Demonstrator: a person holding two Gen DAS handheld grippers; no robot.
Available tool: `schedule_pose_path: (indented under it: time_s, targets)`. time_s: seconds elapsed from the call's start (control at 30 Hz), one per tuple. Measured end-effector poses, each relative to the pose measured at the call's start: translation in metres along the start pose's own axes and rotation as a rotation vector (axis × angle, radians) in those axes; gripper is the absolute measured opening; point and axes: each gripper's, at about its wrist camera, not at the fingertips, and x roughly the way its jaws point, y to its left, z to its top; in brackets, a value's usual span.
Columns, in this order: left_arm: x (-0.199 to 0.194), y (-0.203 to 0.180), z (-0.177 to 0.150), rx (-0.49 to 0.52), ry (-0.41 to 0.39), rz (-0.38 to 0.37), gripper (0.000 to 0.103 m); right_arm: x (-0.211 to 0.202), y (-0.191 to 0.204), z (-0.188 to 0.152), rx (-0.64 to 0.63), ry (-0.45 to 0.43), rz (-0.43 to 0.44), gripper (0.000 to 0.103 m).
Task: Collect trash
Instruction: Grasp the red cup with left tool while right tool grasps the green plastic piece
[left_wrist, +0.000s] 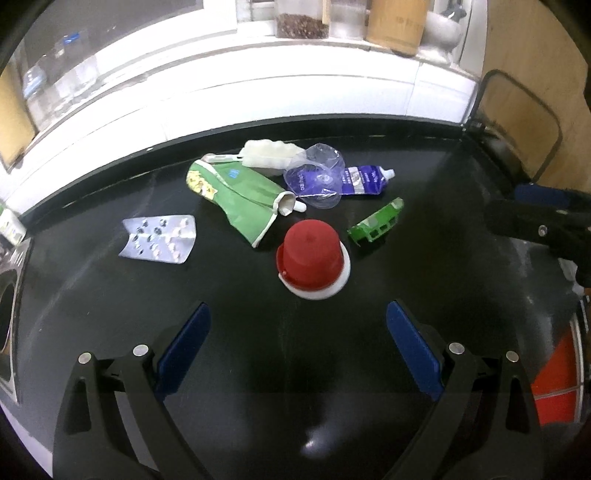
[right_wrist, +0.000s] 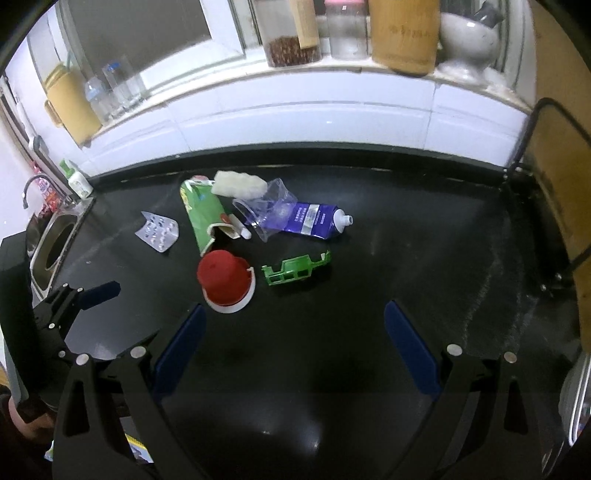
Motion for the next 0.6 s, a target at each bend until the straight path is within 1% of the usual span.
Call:
schedule_pose_path:
  time_s: [0.2, 0.37, 0.47, 0.53, 0.57, 0.6]
  targets:
    - [0.039, -0.005, 0.011, 0.038, -0.008, 0.003, 0.093, 0.052, -0.011, 0.016, 0.014, 0.067, 0.011, 0.090]
    - [0.071, -0.010, 0.020, 0.101, 0.006, -0.010, 0.093, 0.099, -0.016, 0.028, 0.015, 0.136, 0.016, 0.089]
    - [0.087, -0.008, 0.023, 0.084, 0.025, -0.032, 0.093, 0.126, -0.024, 0.033, 0.042, 0.189, 0.030, 0.086]
    - [0.096, -0.008, 0.024, 0.078, 0.035, -0.033, 0.093, 0.141, -0.030, 0.035, 0.059, 0.222, 0.029, 0.082]
    - [0.100, -0.008, 0.024, 0.075, 0.042, -0.039, 0.093, 0.145, -0.032, 0.035, 0.068, 0.232, 0.038, 0.082]
    - [0.105, -0.008, 0.024, 0.069, 0.045, -0.055, 0.093, 0.150, -0.033, 0.036, 0.074, 0.247, 0.035, 0.079]
